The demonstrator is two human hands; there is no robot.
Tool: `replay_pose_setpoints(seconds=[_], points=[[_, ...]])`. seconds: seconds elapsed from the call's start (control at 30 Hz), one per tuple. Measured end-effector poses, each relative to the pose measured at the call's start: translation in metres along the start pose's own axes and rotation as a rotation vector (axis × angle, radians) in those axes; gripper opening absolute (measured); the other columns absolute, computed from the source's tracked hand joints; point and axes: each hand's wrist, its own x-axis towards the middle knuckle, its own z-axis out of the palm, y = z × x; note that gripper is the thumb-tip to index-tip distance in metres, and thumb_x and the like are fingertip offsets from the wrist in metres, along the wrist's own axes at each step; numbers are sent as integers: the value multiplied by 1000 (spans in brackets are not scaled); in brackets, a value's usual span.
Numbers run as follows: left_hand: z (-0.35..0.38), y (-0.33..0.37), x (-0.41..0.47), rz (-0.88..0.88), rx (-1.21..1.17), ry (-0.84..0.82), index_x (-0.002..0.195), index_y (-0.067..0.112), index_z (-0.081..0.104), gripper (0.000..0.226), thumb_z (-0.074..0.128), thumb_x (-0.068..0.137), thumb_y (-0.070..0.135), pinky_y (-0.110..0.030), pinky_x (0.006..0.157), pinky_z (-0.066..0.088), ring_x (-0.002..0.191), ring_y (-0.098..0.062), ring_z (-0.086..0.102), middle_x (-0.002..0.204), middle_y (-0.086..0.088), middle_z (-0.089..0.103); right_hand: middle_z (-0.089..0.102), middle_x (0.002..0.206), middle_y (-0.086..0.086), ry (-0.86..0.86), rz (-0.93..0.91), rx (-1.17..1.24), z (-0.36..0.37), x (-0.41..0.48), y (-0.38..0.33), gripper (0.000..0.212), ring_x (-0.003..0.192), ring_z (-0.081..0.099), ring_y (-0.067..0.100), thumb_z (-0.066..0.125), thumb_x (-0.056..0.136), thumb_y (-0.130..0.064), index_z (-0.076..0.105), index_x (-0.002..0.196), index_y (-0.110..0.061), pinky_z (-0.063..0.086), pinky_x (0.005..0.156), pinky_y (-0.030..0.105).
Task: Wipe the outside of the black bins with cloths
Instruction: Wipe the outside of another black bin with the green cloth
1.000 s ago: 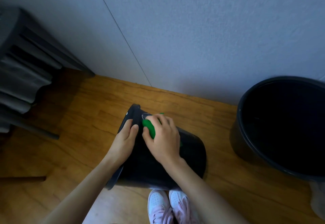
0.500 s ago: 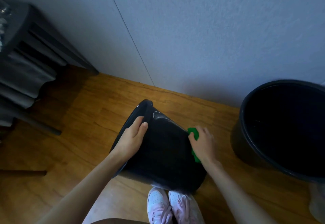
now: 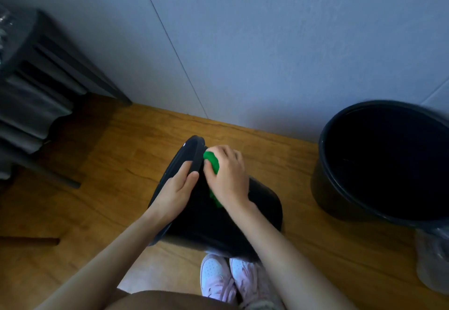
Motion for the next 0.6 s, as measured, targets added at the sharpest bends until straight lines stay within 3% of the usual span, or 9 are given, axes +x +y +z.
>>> replay_pose_setpoints(seconds=[0.13,0.2,0.3,0.37,0.43,0.53,0.6], points=[[5,1,-3,10,-16,15,84,43,40,25,34,101,26,-20,67,40,67,0,50,77,11,49,57,124,0,-152,181,32,0,32,34,29,114,49,26,50,93,-29,59,119,-20,40,85,32],[8,5,-5,2,-51,12,82,43,39,27,34,101,24,-10,66,44,68,10,56,79,16,48,54,132,4,-233,274,3,0,39,55,37,121,48,29,49,93,-32,55,127,-18,40,94,35],[14,9,-9,4,-75,10,82,41,39,29,33,101,20,5,60,39,65,29,49,82,18,47,52,134,6,-280,355,-36,-4,30,76,42,122,47,30,48,93,-35,51,131,-17,43,96,38],[14,8,-12,20,-76,22,85,40,41,27,33,101,20,2,64,40,68,28,50,83,18,50,53,132,4,-238,336,-53,-10,18,75,38,119,48,29,47,94,-33,53,129,-19,43,91,35],[14,4,-11,32,-72,38,92,38,46,22,34,101,22,-13,72,46,74,17,56,86,12,57,55,126,1,-180,260,-42,-15,5,61,33,116,49,27,49,93,-29,56,124,-21,40,85,30],[13,-1,-8,32,-45,79,90,35,47,19,35,101,25,-21,68,41,69,-1,53,81,8,55,57,121,-2,-111,97,32,-18,-6,21,28,111,48,21,52,91,-27,59,118,-22,33,82,24],[12,-2,-7,29,-30,88,94,19,51,17,35,100,24,-27,65,39,69,-9,49,79,-2,53,57,118,-4,-77,18,79,-12,-6,-1,26,108,47,18,53,90,-28,59,115,-22,33,81,24]])
